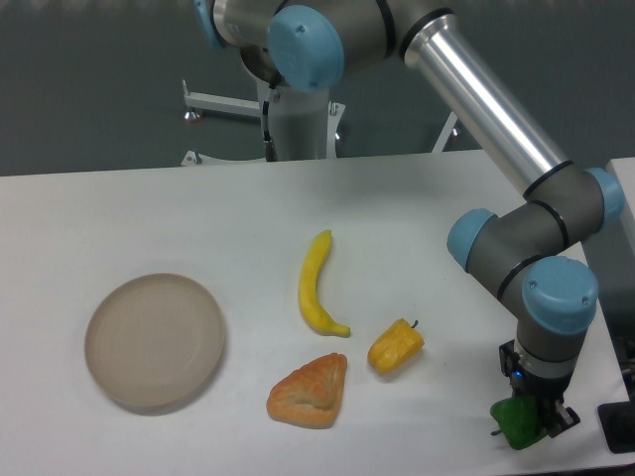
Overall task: Place the green pepper on the table
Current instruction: 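Hold the green pepper in the gripper and begin lifting it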
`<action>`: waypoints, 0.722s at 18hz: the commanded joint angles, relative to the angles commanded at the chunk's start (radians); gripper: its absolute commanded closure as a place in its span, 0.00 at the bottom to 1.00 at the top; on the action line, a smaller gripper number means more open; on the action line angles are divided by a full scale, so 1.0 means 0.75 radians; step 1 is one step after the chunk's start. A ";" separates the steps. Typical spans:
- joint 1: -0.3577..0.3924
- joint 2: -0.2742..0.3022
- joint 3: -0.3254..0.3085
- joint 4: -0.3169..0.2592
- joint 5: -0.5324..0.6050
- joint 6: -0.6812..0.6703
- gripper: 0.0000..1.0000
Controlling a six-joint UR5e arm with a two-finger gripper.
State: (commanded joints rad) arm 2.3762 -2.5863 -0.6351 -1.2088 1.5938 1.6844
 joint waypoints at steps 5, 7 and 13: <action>-0.008 0.016 -0.022 0.000 0.002 -0.006 0.66; -0.010 0.035 -0.045 -0.004 0.004 -0.008 0.66; -0.008 0.184 -0.271 0.000 -0.045 -0.008 0.66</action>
State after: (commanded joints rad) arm 2.3700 -2.4485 -0.8387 -1.2088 1.5602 1.6782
